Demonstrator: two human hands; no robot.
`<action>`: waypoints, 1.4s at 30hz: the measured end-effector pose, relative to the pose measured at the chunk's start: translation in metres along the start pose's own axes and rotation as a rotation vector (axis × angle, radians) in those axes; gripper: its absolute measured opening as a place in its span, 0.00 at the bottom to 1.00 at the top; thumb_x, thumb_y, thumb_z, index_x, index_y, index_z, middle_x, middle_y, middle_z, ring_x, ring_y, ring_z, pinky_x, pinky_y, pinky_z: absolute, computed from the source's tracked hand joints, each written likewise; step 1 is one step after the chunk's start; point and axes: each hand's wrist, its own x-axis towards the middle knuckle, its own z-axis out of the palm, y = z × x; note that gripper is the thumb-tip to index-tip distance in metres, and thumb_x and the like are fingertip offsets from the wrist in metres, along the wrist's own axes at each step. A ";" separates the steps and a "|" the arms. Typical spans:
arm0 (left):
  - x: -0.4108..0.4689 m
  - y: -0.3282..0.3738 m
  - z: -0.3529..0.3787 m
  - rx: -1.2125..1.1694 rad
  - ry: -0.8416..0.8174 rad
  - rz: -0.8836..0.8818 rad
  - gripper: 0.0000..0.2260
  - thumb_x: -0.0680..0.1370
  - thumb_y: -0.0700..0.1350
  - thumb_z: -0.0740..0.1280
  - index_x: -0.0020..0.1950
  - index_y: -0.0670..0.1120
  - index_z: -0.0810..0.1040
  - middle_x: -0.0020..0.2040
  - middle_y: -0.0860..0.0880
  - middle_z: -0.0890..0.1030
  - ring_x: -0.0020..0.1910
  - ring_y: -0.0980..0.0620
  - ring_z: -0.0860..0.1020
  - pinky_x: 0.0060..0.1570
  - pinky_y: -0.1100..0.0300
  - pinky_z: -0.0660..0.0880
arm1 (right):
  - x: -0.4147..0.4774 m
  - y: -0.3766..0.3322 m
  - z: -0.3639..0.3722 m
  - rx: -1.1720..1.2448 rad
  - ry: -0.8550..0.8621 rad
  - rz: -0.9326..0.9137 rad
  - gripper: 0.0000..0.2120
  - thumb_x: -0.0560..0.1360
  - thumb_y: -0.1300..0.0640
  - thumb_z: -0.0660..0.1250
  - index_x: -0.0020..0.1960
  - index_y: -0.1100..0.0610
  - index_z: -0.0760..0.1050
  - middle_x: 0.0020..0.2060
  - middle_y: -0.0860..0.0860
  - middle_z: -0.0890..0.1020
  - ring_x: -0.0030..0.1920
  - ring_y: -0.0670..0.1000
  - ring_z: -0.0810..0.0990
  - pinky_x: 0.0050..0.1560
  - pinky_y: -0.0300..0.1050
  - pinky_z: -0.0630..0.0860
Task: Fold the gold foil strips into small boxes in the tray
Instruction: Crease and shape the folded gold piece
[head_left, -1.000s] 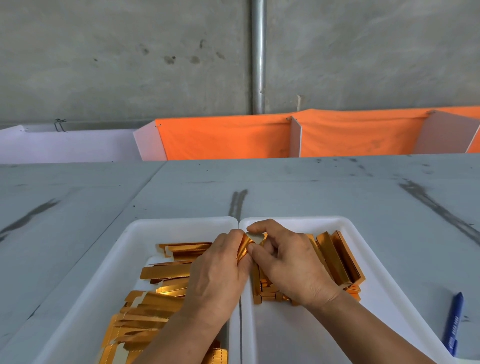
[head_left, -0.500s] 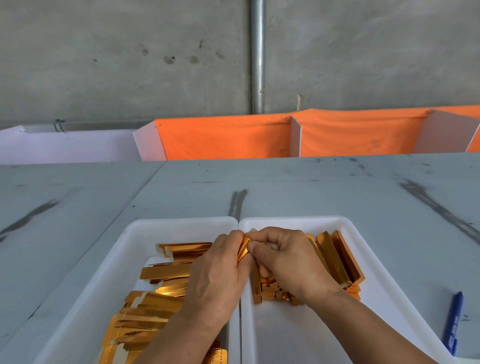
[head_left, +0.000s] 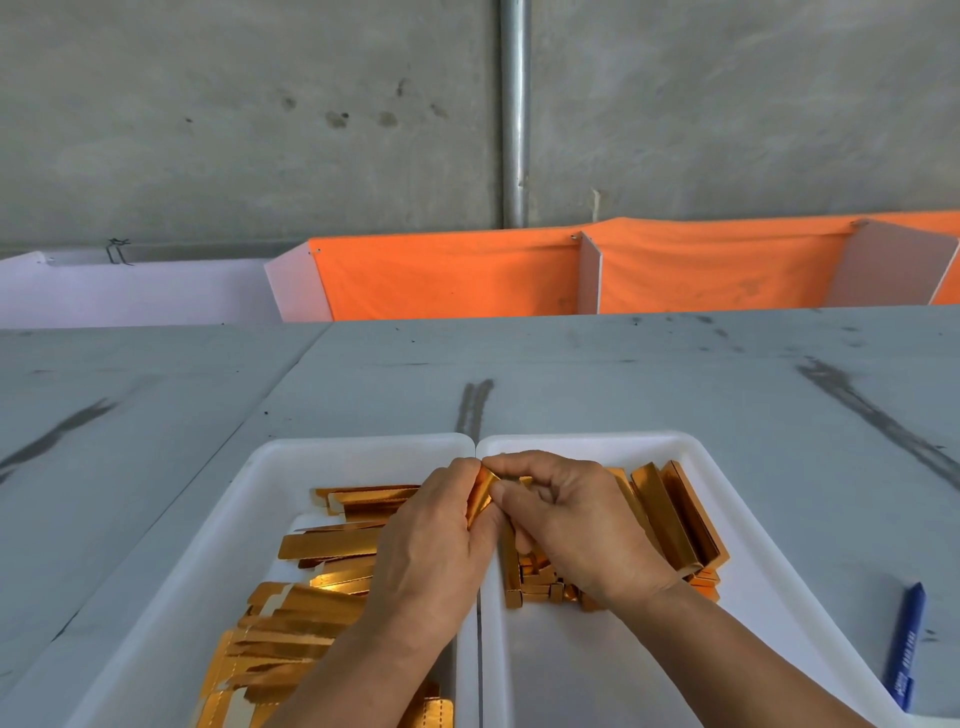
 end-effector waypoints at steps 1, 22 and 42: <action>0.000 0.000 0.000 -0.002 -0.001 -0.001 0.09 0.78 0.57 0.61 0.55 0.55 0.70 0.39 0.58 0.71 0.36 0.61 0.72 0.31 0.71 0.64 | 0.000 -0.001 0.000 0.007 0.000 0.004 0.10 0.80 0.55 0.66 0.58 0.45 0.82 0.24 0.45 0.79 0.25 0.40 0.75 0.30 0.28 0.70; 0.001 -0.004 0.005 -0.062 0.065 0.006 0.08 0.78 0.56 0.62 0.52 0.55 0.70 0.38 0.57 0.73 0.36 0.59 0.75 0.34 0.66 0.74 | -0.002 -0.001 0.004 0.096 0.025 0.034 0.13 0.80 0.54 0.66 0.51 0.36 0.81 0.26 0.49 0.80 0.23 0.42 0.70 0.26 0.33 0.69; 0.000 0.001 0.002 -0.057 0.003 0.036 0.17 0.73 0.66 0.53 0.52 0.57 0.68 0.38 0.59 0.69 0.37 0.59 0.72 0.31 0.71 0.63 | 0.007 -0.003 -0.005 0.288 0.218 0.322 0.11 0.82 0.55 0.61 0.48 0.54 0.81 0.28 0.49 0.79 0.23 0.47 0.71 0.25 0.39 0.71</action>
